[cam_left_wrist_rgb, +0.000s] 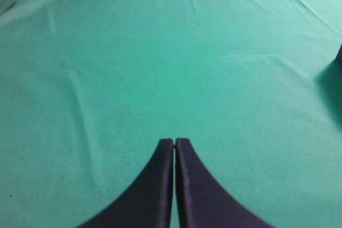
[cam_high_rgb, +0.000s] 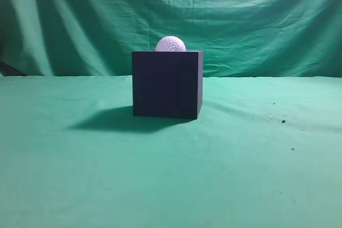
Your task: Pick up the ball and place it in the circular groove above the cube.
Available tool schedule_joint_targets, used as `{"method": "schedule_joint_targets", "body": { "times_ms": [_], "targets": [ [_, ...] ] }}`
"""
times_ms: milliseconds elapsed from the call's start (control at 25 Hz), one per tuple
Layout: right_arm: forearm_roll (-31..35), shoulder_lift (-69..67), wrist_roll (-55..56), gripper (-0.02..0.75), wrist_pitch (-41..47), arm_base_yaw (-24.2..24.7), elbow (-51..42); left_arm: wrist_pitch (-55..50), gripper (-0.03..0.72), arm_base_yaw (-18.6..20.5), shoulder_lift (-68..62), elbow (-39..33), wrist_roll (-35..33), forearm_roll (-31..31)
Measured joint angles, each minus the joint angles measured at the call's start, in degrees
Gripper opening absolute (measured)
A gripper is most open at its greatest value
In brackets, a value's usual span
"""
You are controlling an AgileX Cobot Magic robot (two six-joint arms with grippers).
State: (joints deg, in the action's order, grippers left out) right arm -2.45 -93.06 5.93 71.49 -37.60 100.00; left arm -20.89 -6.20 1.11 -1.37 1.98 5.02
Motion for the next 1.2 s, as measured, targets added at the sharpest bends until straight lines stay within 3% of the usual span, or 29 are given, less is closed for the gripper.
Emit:
{"method": "schedule_joint_targets", "body": {
  "times_ms": [480, 920, 1200],
  "targets": [
    [-2.82, 24.66, 2.05, 0.000, 0.46, 0.00, -23.87, 0.00, 0.000, 0.00, 0.00, 0.00, 0.00, 0.00],
    [2.88, 50.83, 3.01, 0.000, -11.15, 0.00, -46.02, 0.00, 0.000, 0.00, 0.00, 0.00, 0.00, 0.00],
    [1.60, 62.28, -2.29, 0.000, -1.20, 0.00, -47.50, 0.00, 0.000, 0.00, 0.00, 0.00, 0.00, 0.00]
  ]
}}
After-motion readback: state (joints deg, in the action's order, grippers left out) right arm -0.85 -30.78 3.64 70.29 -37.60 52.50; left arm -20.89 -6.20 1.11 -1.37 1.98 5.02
